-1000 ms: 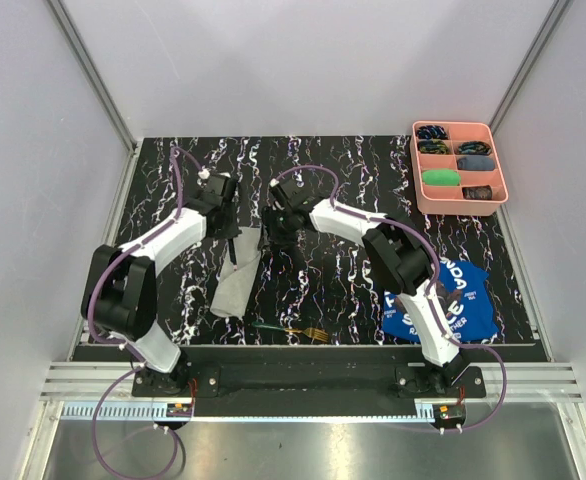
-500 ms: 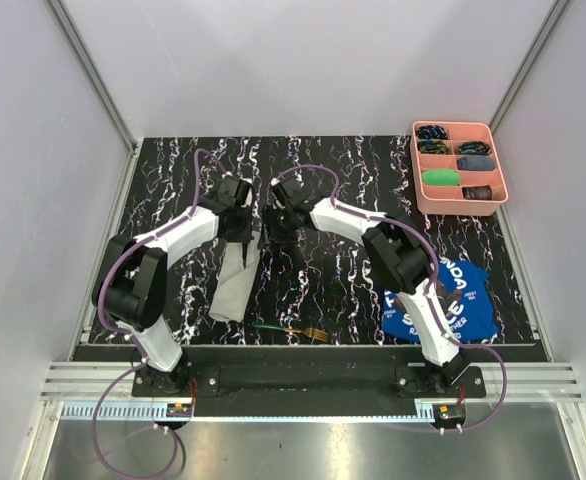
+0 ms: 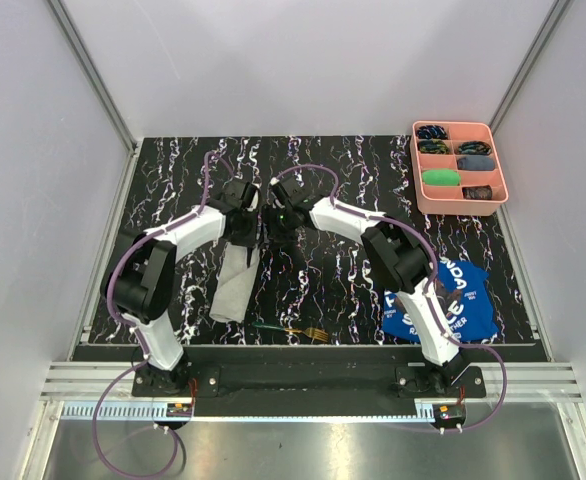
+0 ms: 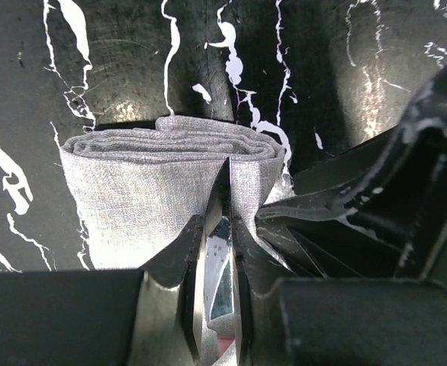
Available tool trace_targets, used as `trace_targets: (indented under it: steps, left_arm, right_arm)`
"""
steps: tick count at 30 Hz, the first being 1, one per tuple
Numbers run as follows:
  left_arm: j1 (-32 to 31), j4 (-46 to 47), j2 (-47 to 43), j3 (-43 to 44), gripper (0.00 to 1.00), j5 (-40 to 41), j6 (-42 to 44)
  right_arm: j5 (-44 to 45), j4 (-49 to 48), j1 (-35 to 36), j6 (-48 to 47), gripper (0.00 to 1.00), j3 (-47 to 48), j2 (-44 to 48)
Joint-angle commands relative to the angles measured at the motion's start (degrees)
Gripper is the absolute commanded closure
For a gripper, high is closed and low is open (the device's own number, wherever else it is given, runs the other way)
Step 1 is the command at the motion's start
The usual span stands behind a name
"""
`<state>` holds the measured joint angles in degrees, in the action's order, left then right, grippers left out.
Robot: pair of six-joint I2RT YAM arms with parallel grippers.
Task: Fold the napkin into a case and place the utensils inside
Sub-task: Move the knife to the folded napkin.
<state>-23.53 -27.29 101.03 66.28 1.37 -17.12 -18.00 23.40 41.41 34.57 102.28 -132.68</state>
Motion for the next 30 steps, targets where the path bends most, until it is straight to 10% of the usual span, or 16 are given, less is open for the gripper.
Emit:
trace_targets:
  steps: [1, 5, 12, 22, 30]
  left_arm:
    - [-0.4, 0.2, 0.5, 1.8, 1.00, -2.2, 1.0]
    - [-0.4, -1.1, 0.3, 2.9, 0.95, -1.7, 1.0]
    - [-0.3, -4.3, -5.6, 6.0, 0.54, -1.5, 0.0]
    - [-1.0, -5.0, -20.4, 1.2, 0.32, -13.6, 0.3]
    - [-23.5, 4.1, -28.2, -13.3, 0.31, -14.9, 1.0]
  right_arm:
    - [-0.4, -0.8, -0.4, 0.3, 0.52, 2.0, -1.5]
    - [-0.5, -0.7, -0.4, 0.2, 0.52, 2.2, -1.9]
    - [0.2, 2.3, -1.3, -1.5, 0.49, 2.4, 1.3]
    - [9.6, 16.6, -4.3, -6.1, 0.05, -2.2, 14.6]
    - [8.3, 16.9, -9.9, -5.8, 0.00, -21.6, 33.9]
